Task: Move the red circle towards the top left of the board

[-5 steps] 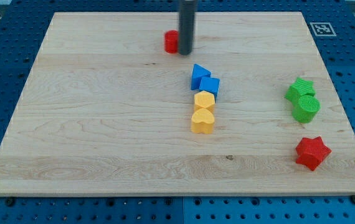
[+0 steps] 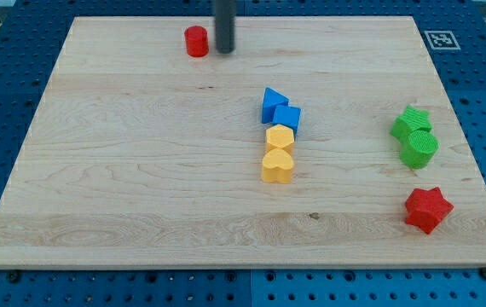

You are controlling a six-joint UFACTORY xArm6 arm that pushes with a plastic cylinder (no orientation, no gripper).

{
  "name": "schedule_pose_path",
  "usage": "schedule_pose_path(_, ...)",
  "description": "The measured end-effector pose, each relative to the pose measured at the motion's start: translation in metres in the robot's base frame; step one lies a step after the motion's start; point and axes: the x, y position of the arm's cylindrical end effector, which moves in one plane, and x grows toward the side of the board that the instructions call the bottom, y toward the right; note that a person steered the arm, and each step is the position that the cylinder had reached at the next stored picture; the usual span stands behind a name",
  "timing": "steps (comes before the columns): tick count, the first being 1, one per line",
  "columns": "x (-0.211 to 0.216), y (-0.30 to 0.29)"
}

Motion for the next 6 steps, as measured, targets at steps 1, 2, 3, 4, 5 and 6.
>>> schedule_pose_path(1, 0.0, -0.068)
schedule_pose_path(2, -0.004, -0.09)
schedule_pose_path(3, -0.004, -0.062)
schedule_pose_path(4, -0.004, -0.06)
schedule_pose_path(5, -0.004, -0.06)
schedule_pose_path(6, -0.001, -0.028)
